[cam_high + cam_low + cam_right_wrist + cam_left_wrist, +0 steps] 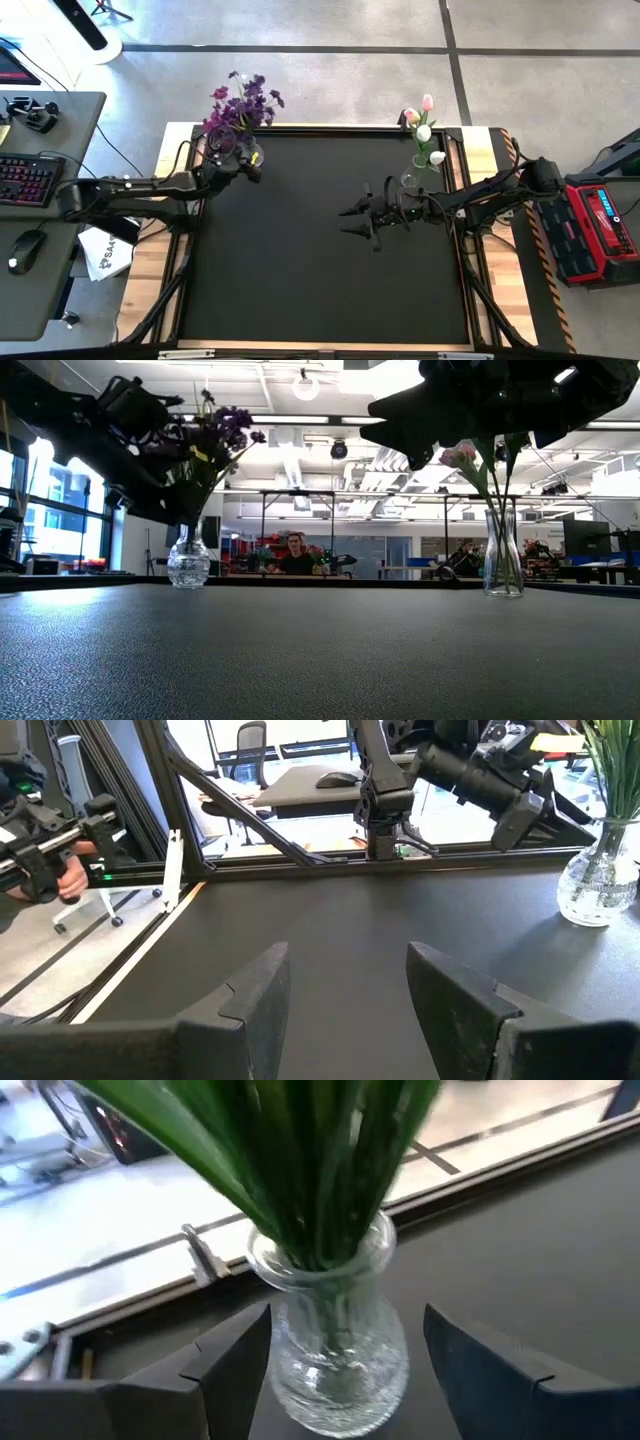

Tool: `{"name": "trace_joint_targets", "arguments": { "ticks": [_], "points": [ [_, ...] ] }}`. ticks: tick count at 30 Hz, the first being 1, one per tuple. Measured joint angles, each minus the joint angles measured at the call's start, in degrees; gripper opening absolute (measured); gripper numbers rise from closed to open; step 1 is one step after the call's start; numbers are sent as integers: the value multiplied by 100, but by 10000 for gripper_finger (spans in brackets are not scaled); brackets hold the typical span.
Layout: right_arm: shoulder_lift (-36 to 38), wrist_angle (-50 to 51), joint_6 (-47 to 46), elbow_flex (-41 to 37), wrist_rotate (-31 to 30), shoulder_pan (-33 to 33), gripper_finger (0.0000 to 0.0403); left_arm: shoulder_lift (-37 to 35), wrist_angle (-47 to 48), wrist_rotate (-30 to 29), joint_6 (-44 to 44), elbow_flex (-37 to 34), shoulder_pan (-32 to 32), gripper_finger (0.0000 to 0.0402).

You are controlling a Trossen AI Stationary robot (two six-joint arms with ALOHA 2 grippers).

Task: Sort flowers into vase by color
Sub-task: Adjust the left transparent vase

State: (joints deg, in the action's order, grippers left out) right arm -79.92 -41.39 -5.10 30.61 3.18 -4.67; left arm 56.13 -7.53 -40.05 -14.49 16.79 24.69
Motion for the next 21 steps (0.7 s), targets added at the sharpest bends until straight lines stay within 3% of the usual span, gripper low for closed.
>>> {"name": "trace_joint_targets", "arguments": {
  "ticks": [13, 21],
  "points": [
    [0, 0, 63, 0, 0, 0, 185, 246, -2598, -112, 241, -1231, 0, 253],
    [0, 2, 105, 0, 0, 0, 185, 658, -3822, 125, 917, -1407, 32, 253]
  ]
}}
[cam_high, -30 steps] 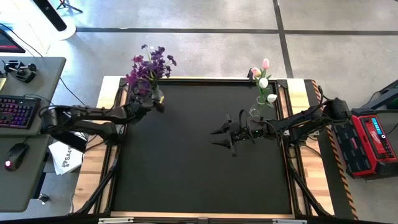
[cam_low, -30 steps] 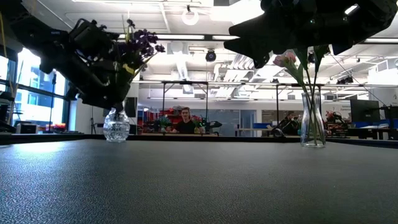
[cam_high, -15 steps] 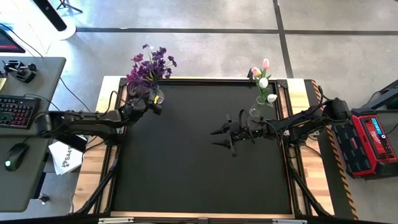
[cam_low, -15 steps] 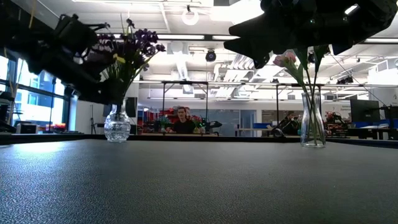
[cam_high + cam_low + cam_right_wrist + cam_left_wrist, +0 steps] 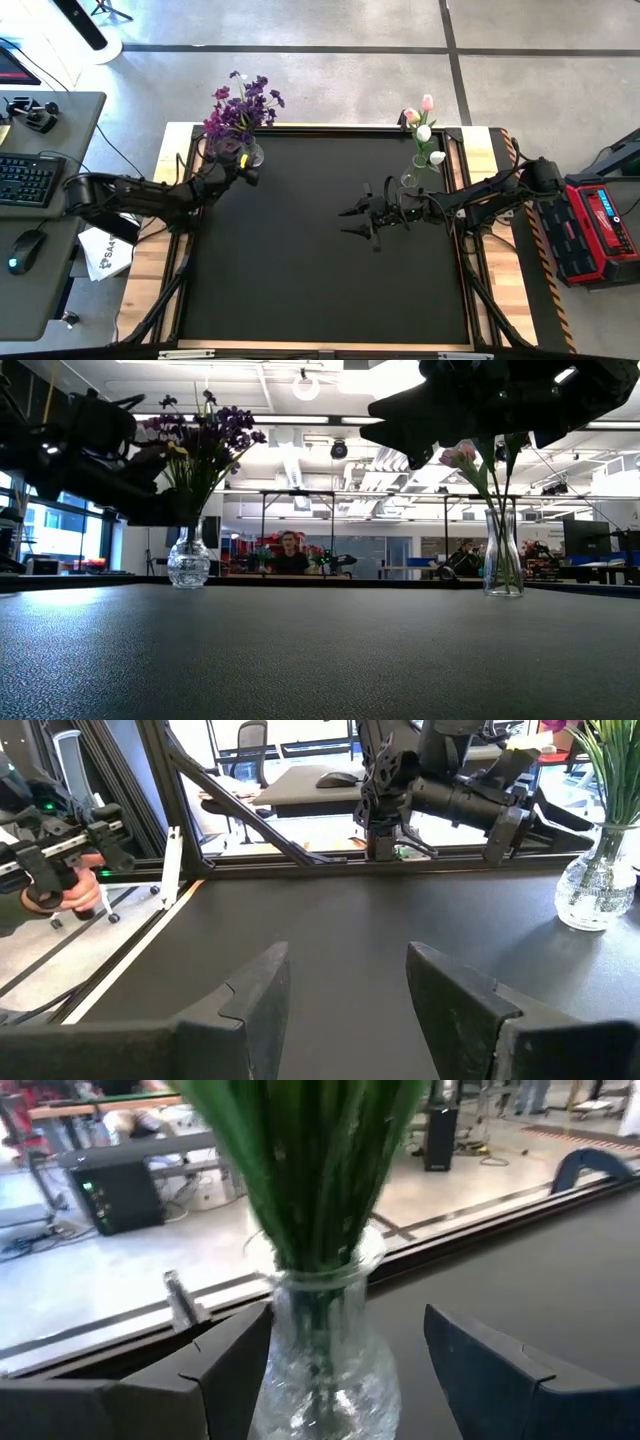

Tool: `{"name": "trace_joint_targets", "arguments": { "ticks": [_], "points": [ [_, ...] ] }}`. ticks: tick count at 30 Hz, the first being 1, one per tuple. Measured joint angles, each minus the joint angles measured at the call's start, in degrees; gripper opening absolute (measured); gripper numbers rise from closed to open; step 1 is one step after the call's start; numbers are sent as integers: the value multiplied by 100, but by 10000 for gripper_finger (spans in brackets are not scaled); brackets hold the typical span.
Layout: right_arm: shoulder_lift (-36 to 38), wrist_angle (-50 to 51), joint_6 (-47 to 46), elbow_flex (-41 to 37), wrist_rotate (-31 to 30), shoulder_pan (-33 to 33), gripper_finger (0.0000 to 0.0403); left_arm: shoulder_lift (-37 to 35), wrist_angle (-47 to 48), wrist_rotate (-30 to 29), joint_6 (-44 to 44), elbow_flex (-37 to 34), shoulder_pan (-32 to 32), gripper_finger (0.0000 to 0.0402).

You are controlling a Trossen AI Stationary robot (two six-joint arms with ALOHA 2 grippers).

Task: Sort flowers into vase by color
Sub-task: Adjust the left transparent vase

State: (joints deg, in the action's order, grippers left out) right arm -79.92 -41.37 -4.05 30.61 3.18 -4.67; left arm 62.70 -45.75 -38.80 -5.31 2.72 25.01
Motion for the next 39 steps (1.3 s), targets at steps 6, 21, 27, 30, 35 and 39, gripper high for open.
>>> {"name": "trace_joint_targets", "arguments": {
  "ticks": [6, 21, 27, 30, 35, 39],
  "points": [
    [0, -2, 0, 0, 0, 0, 185, 392, -222, 134, -61, 20, 284, 253],
    [0, 0, 2, 0, 0, 0, 185, 1291, -1172, 1190, 27, 190, 1004, 253],
    [0, 0, -1, 0, 0, 0, 185, 1574, -1174, 1283, 278, 552, 1037, 253],
    [2, 0, -24, 0, 0, 0, 185, 1627, -1170, 1278, 346, 629, 1035, 253],
    [1, 0, -50, 0, 0, 0, 185, 1621, -1169, 1256, 337, 638, 1035, 245],
    [2, 0, -61, 0, 0, 0, 185, 1614, -1172, 1254, 248, 638, 1035, 216]
  ]
}}
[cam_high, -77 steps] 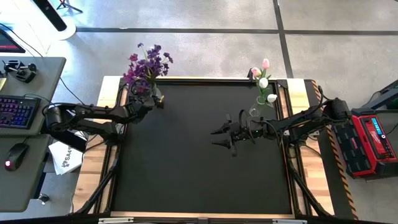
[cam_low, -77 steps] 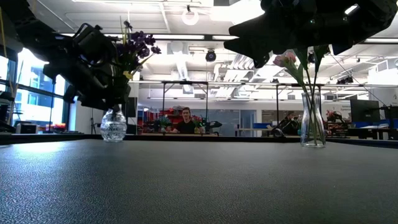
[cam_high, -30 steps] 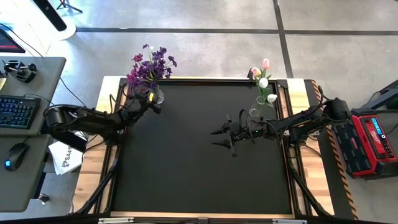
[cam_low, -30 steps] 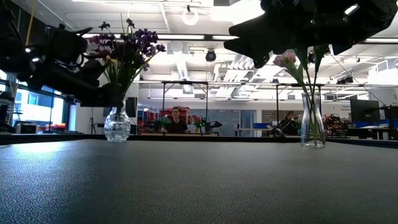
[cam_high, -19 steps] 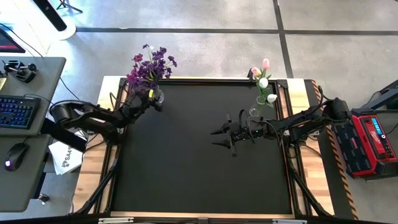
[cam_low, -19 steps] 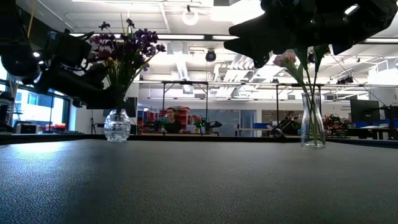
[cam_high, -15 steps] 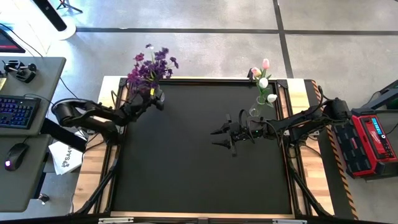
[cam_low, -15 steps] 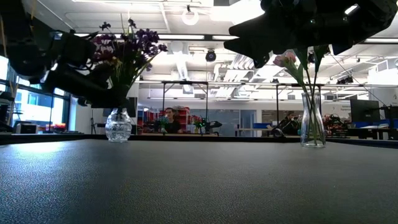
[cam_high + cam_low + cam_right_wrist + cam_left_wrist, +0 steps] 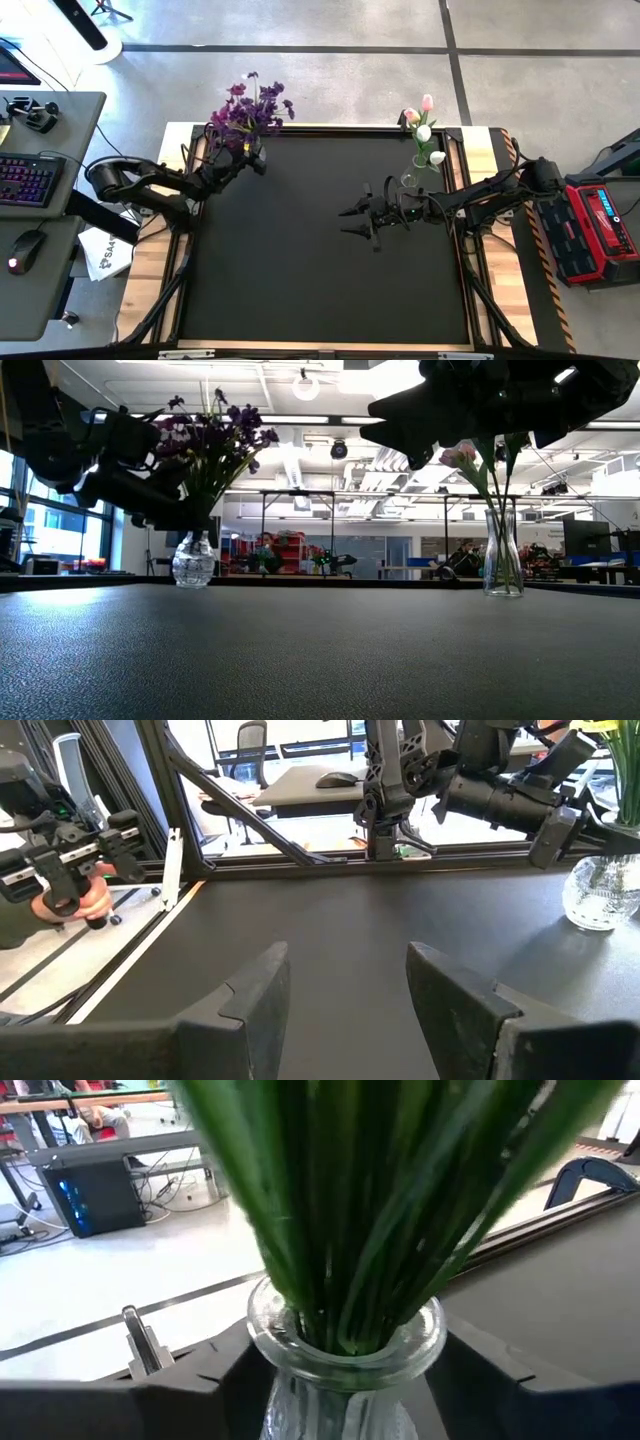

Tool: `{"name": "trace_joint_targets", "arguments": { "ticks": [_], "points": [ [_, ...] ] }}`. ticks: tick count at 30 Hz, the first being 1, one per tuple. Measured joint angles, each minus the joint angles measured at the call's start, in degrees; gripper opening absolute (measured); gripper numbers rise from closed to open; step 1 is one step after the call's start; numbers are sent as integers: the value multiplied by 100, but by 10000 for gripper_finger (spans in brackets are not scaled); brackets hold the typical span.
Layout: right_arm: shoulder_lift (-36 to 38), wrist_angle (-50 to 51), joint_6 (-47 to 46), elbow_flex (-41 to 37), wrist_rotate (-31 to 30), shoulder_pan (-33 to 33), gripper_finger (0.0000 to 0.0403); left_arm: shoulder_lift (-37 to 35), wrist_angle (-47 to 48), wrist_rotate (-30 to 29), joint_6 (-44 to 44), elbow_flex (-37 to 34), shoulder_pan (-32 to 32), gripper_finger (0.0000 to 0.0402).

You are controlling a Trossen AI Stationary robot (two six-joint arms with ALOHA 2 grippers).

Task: Sort flowers into vase by color
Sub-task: Adjust the left transparent vase

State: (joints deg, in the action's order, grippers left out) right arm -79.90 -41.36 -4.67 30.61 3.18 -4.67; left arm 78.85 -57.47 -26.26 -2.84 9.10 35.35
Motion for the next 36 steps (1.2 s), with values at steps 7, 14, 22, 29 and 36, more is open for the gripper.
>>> {"name": "trace_joint_targets", "arguments": {
  "ticks": [7, 14, 22, 29, 36],
  "points": [
    [0, -2, 0, 0, -2, 0, 185, -95, -86, 172, -369, 0, -20, 135],
    [0, -1, 0, 0, -2, 0, 185, -102, -966, 886, -578, 0, -61, 131],
    [0, -2, 58, 0, -132, 0, 185, 322, -1060, 923, -145, 541, -240, 131],
    [0, -2, 13, 0, -142, 0, 185, 1338, -1051, 472, -18, 1036, -365, 144],
    [0, -2, 0, 0, -141, -52, 185, 1972, -1459, 29, 11, 1060, -365, 145]
  ]
}}
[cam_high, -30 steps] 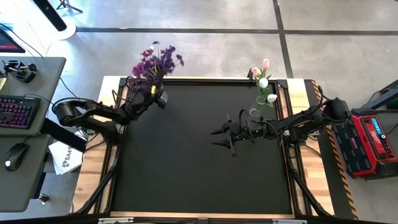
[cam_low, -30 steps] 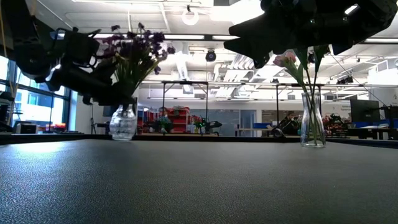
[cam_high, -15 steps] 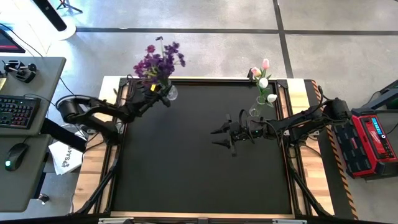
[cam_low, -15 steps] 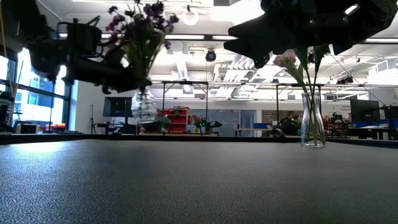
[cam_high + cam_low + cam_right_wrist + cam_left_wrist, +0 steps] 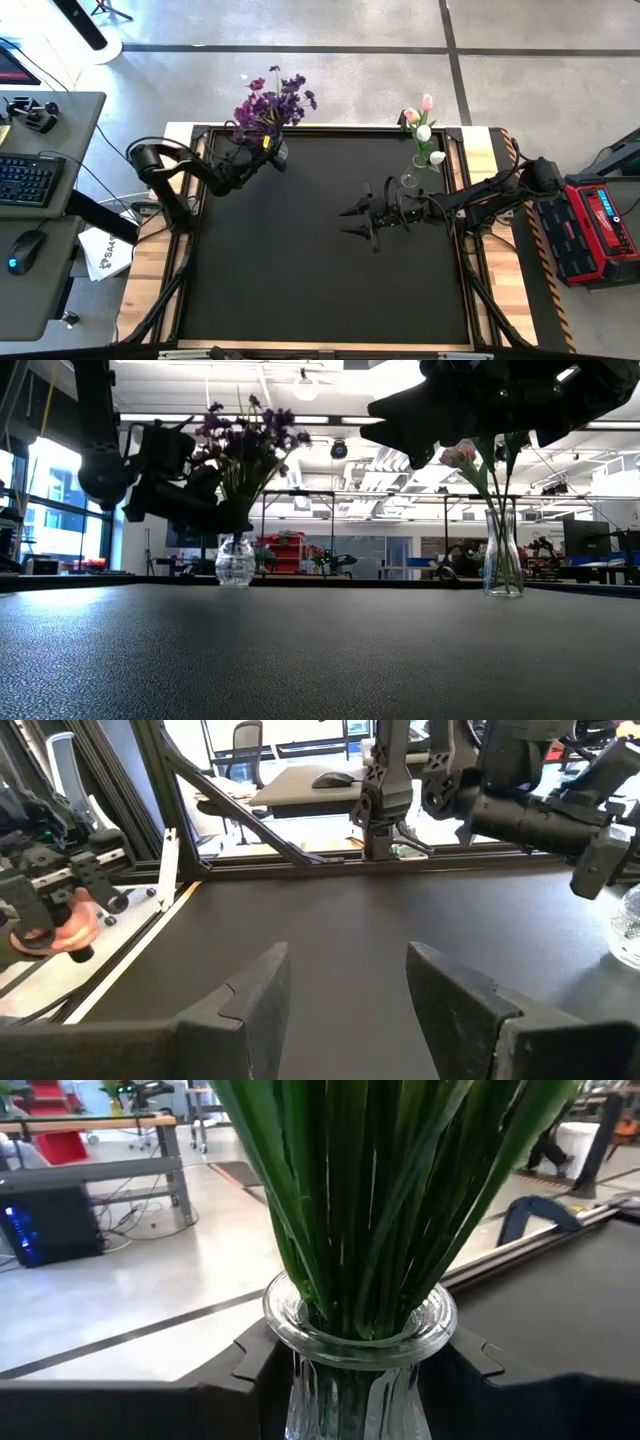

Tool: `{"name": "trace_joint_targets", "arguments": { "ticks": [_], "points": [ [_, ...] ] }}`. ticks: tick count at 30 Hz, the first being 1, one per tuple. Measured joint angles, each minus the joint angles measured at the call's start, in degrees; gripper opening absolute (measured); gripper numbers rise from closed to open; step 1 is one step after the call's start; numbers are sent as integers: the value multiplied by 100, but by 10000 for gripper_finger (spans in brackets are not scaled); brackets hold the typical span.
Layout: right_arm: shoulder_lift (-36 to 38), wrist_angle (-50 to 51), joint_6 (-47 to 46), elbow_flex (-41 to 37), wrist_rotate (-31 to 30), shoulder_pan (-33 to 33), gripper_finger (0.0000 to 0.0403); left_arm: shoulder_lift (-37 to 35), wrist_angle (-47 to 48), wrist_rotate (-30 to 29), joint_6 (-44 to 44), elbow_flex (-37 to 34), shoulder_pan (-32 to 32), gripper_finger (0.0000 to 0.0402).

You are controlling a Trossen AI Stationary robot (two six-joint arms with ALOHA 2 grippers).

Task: Sort flowers into vase by color
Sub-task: Adjust the left transparent vase

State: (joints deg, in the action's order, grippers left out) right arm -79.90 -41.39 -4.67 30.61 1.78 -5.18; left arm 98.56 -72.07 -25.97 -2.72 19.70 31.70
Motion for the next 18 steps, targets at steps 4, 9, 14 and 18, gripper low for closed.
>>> {"name": "trace_joint_targets", "arguments": {
  "ticks": [4, 9, 14, 18],
  "points": [
    [0, 0, 15, 0, -25, -23, 185, 66, -27, -20, 0, 2, 0, 155],
    [0, 0, 15, 0, -26, -23, 185, 66, 12, -15, 52, 2, 3, 167],
    [0, 0, 15, 0, -28, -23, 185, 62, 175, 64, 342, 1, 12, 186],
    [0, 0, 15, 0, -28, -23, 185, 66, 235, 172, 345, 0, 15, 216]
  ]
}}
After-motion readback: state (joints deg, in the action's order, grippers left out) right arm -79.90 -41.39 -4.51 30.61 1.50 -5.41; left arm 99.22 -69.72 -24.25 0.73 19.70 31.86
